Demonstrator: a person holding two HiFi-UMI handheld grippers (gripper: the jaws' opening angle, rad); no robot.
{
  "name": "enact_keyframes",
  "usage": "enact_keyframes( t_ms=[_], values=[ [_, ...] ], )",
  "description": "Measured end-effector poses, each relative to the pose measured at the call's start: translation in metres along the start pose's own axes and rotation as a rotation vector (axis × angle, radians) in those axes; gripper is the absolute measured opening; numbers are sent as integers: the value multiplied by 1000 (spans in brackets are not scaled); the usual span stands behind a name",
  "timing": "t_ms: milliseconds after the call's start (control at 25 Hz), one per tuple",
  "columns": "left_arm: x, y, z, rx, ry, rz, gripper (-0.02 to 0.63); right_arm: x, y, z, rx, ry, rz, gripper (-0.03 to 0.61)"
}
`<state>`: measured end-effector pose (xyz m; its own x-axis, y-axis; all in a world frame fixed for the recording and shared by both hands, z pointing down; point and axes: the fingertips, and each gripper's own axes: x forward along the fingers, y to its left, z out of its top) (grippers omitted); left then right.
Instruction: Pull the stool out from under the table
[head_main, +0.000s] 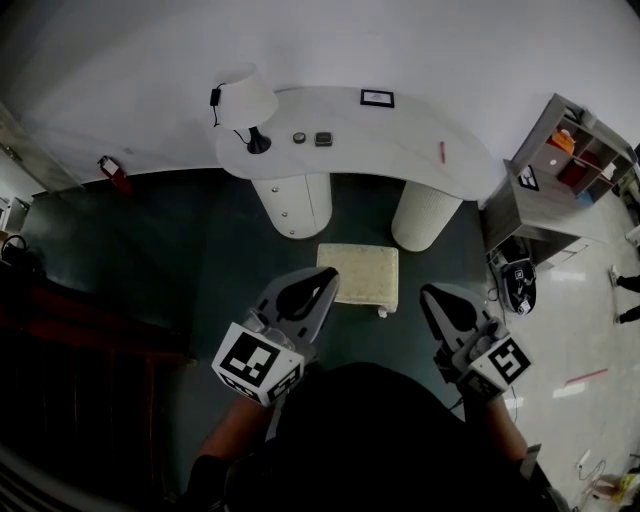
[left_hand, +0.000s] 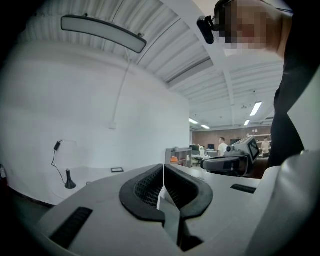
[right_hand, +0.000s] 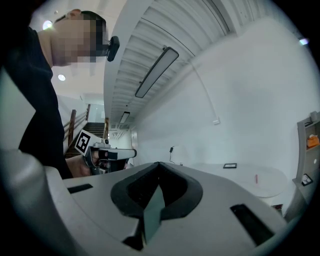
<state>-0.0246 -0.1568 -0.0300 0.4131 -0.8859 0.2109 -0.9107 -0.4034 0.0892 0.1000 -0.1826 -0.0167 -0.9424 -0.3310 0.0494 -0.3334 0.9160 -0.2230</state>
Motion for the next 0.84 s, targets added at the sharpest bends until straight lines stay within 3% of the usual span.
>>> enact_keyframes(
  t_ms=[520, 840],
  values=[
    [0, 4, -4, -18, 18, 26, 14, -1, -10, -3, 23, 3, -6, 16],
    [-5, 6, -15, -48, 36, 86, 14, -9, -21, 0, 30, -4, -38, 15]
  ],
)
